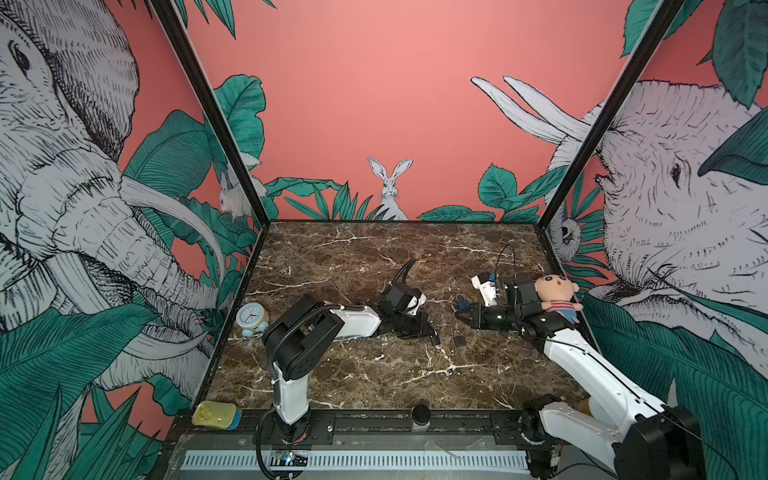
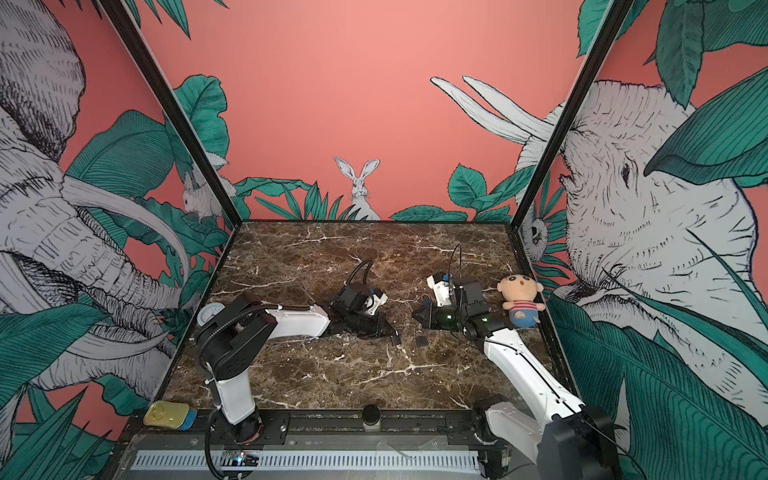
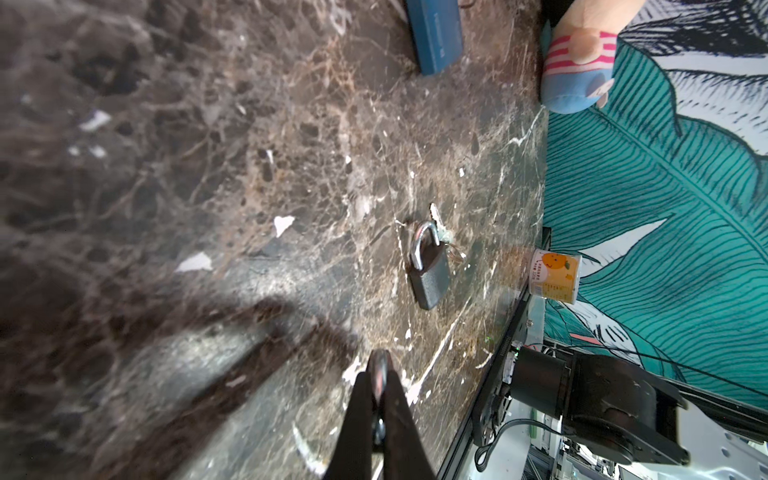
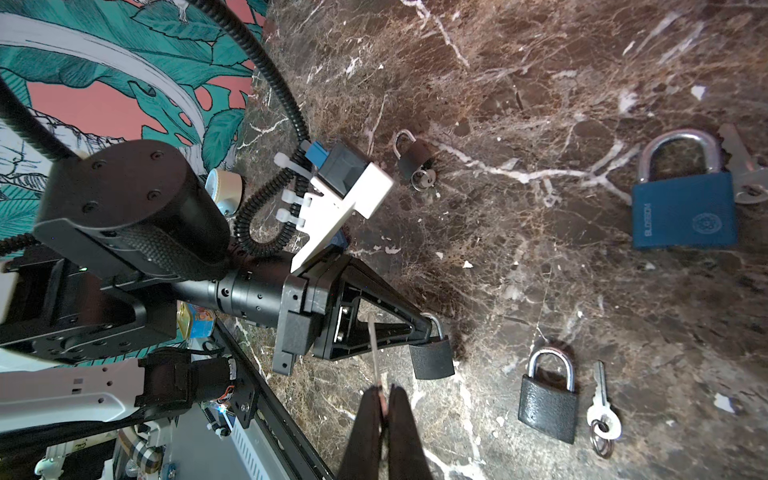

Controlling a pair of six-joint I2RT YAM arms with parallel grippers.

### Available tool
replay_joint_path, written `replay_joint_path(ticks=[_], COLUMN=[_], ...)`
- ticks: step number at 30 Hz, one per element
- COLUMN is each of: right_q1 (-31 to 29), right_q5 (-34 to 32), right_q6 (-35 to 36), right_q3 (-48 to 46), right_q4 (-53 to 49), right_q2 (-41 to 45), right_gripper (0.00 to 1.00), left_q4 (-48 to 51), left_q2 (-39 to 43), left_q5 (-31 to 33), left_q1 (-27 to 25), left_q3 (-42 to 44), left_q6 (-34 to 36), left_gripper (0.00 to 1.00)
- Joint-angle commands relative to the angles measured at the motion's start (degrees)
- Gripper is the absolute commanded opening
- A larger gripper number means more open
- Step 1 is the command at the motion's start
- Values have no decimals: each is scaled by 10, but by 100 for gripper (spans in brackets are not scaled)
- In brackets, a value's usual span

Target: Lock with the key

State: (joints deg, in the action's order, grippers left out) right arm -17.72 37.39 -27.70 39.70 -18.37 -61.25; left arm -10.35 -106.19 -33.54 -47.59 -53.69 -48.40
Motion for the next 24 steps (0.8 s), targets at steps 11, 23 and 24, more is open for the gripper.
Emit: replay_joint_path(ticks=[11,23,24], right_q1=[6,5,5], right_q5=[15,3,-1], right_q6=[5,1,3], right_q3=[20,20,21], right_q4=[34,29,26], right_q2=[-24,-23,-21], right_gripper=[0,0,0], left_q4=[43,51,54], left_q2=[-19,-13,-10], left_q5=[-34,-13,-14], left_q1=[-3,-3,-3], left_q3=[-36,-34,-33], left_q6=[19,20,19], left_gripper=[1,29,30])
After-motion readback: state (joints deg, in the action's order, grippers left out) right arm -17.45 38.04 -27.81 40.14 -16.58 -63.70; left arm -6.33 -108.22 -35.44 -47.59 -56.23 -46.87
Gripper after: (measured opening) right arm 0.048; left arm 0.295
